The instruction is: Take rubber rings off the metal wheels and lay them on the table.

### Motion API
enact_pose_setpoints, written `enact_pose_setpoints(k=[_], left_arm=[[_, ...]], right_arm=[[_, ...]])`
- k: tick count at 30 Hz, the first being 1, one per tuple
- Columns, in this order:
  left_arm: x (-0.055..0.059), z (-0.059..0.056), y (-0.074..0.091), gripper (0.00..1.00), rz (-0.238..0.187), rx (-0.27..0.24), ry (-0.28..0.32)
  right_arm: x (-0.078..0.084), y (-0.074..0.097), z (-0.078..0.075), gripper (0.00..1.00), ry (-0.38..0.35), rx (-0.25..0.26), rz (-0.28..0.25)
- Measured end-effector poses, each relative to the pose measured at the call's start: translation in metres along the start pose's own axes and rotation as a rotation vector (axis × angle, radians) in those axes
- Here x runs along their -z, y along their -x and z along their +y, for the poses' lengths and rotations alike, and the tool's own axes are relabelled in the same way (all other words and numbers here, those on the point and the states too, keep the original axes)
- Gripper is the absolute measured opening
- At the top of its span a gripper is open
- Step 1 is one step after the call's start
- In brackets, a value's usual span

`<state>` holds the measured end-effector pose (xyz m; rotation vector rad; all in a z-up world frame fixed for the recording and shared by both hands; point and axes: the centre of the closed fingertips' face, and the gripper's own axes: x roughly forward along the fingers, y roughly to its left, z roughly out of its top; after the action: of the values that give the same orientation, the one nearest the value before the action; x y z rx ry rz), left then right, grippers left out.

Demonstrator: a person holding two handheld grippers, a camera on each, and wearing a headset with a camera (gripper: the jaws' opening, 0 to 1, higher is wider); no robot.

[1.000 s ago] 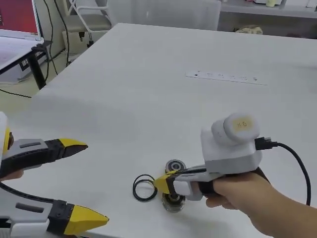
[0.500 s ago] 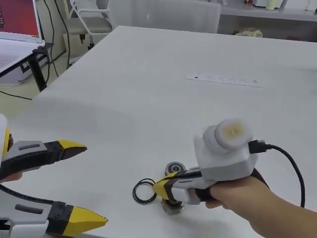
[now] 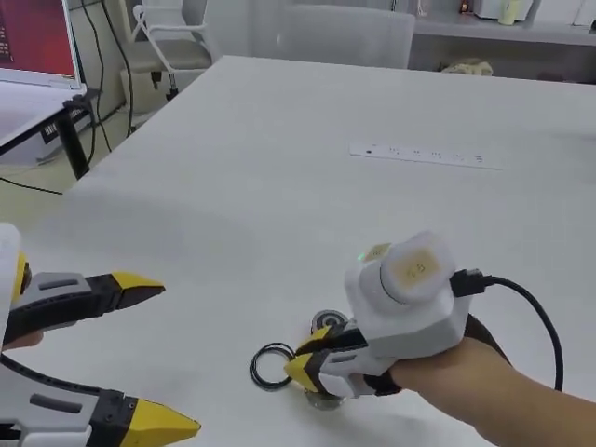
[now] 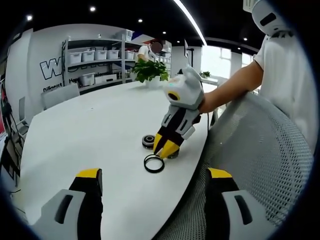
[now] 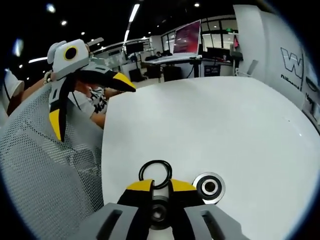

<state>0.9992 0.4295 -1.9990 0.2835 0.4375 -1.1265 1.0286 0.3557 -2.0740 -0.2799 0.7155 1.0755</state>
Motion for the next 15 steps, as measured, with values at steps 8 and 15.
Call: enact_pose_setpoints(k=[8,15], left_arm=[[0.0011,-0.0004,-0.0002,0.82,0.007,0.002,-0.003],[0.0016,0.0009,0.0,0.82,0.011,0.001,-0.005]], right_arm=[[0.0001,-0.0001,0.0039,0.11,-0.002,-0.015,0.015],[0.0015,0.0019,0.0008,0.12,0.026,-0.002,0.025]])
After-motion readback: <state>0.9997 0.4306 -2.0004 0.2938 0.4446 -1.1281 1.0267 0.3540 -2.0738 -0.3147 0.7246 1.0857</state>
